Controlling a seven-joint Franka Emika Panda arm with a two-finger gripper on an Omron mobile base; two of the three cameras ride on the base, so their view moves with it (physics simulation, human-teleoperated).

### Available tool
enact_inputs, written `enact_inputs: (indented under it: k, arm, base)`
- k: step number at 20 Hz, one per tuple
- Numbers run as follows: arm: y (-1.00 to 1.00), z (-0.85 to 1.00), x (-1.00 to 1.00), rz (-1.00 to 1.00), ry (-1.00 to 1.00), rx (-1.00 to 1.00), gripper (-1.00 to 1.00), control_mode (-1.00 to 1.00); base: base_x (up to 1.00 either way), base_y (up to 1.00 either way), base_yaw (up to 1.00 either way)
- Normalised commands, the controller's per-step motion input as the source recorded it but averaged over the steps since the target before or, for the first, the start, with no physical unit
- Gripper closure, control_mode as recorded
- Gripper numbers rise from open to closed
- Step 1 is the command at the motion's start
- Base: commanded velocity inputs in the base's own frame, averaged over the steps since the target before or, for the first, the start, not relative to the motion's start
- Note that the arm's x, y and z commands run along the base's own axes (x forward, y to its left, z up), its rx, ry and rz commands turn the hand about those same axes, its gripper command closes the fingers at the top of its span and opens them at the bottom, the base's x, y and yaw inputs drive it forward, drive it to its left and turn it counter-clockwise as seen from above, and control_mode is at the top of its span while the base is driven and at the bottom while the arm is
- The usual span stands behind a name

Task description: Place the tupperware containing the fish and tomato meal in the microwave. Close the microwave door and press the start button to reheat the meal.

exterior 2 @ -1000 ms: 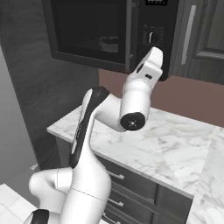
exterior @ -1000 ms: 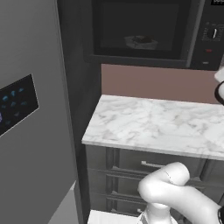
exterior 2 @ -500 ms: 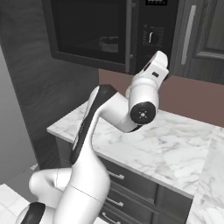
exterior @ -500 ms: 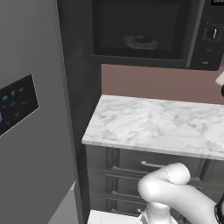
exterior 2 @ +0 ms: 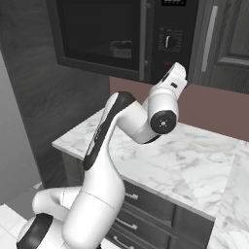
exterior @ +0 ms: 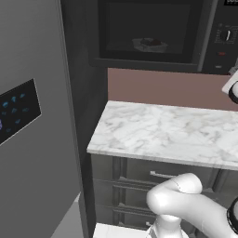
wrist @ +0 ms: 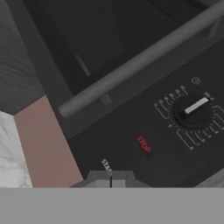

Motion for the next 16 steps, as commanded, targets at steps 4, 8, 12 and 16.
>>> enact_inputs:
  k: [4,8,12,16]
  arm:
    - [0.00,-0.16,0.45,0.00,0.01,0.01,1.00,-1.00]
    - [-0.03,-0.12,0.49,0.00,0.02,0.03,1.00,-1.00]
    - [-0.08,-0.09,0.51,0.00,0.03,0.03,1.00,-1.00]
    - [-0.14,-0.09,0.55,0.00,0.04,0.03,1.00,-1.00]
  base:
    - [0.00,0.00,0.00]
    - [0.00,0.00,0.00]
    - [0.00,0.00,0.00]
    - [0.00,0.00,0.00]
